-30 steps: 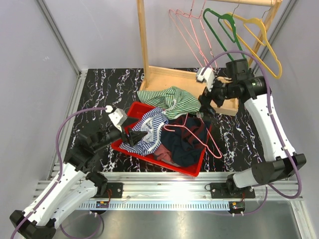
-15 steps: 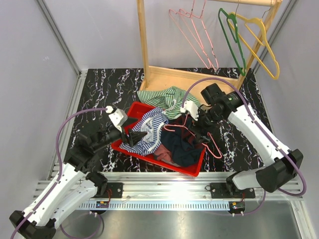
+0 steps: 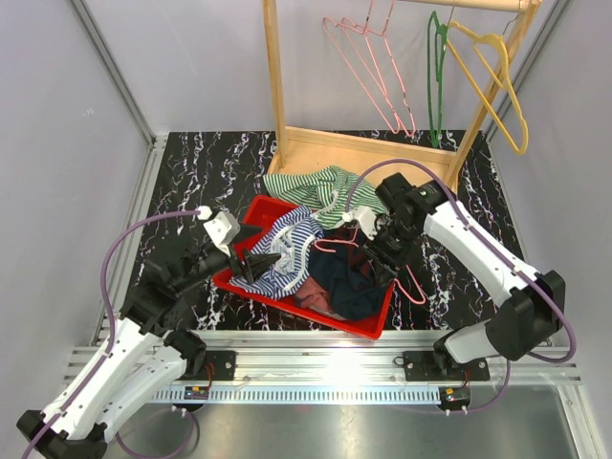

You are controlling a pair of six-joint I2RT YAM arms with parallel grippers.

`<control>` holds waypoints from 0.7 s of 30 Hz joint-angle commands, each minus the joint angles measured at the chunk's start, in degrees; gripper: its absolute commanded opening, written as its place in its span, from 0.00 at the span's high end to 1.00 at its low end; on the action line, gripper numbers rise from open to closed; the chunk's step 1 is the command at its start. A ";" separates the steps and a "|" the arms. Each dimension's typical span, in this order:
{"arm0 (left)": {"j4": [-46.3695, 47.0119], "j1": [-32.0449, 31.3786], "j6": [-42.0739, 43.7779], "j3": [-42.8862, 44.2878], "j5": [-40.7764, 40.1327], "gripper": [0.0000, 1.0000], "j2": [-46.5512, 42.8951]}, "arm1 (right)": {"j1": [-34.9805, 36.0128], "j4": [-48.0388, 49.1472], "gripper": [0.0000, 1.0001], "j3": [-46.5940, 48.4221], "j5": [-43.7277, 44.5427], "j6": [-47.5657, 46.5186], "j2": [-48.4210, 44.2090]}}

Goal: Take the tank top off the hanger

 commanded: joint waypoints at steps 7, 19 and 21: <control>3.31 -0.13 -0.13 0.41 -0.22 0.21 -1.72 | 0.19 -2.27 1.00 5.00 0.66 3.39 2.42; 5.68 -0.13 3.64 0.23 -0.14 0.21 -2.07 | -10.62 -17.49 1.00 26.10 -1.80 -9.35 -1.44; 7.17 -0.13 5.75 -0.03 0.13 0.21 -1.99 | -10.62 -17.49 1.00 26.01 -3.11 -10.93 -2.23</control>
